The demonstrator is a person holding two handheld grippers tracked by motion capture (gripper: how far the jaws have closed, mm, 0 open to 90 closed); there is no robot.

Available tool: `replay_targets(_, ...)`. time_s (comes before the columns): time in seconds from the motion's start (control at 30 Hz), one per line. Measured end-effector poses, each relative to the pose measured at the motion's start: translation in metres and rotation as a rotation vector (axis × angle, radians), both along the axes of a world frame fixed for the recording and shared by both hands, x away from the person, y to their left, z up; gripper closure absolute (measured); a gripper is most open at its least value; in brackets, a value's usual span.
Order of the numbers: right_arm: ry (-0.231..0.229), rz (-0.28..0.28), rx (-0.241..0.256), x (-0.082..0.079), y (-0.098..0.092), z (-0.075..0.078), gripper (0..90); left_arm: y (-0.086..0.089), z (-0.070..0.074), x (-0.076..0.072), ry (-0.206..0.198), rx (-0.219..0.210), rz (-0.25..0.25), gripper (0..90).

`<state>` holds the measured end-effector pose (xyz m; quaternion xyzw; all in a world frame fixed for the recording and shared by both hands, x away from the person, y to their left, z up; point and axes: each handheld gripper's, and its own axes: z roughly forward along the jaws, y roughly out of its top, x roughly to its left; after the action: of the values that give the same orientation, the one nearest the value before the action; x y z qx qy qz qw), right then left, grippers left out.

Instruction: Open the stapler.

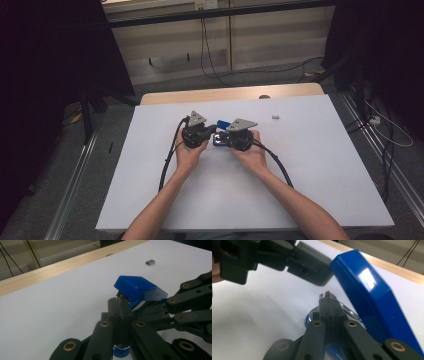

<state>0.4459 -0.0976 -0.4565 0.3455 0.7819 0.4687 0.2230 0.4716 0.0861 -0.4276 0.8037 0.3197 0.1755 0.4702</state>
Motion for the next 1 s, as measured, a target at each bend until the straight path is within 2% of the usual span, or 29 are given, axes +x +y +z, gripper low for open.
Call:
replay_targets(0.4, -0.012, -0.019, 0.009, 0.002, -0.002, 0.002, 90.0, 0.001, -0.001, 0.001, -0.001, -0.011, -0.003, 90.0)
replay_targets(0.57, -0.014, -0.017, 0.013, 0.003, -0.002, 0.002, 90.0, 0.001, -0.008, 0.003, 0.018, 0.008, -0.002, 90.0)
replay_targets(0.63, -0.014, -0.018, 0.013, 0.003, -0.002, 0.002, 90.0, -0.001, -0.009, 0.003, 0.015, 0.008, 0.000, 90.0)
replay_targets(0.7, -0.014, -0.013, 0.012, 0.003, -0.003, 0.002, 90.0, -0.005, -0.009, 0.003, 0.001, 0.028, -0.003, 90.0)
replay_targets(0.83, -0.014, -0.014, 0.010, 0.003, -0.002, 0.002, 90.0, -0.007, -0.012, 0.006, 0.009, 0.048, -0.006, 90.0)
replay_targets(0.87, -0.014, -0.014, 0.009, 0.003, -0.003, 0.002, 90.0, -0.006, -0.013, 0.007, 0.017, 0.034, -0.012, 90.0)
replay_targets(1.0, -0.015, -0.011, 0.008, 0.004, -0.002, 0.001, 90.0, -0.004, -0.012, 0.008, 0.013, 0.036, -0.004, 90.0)
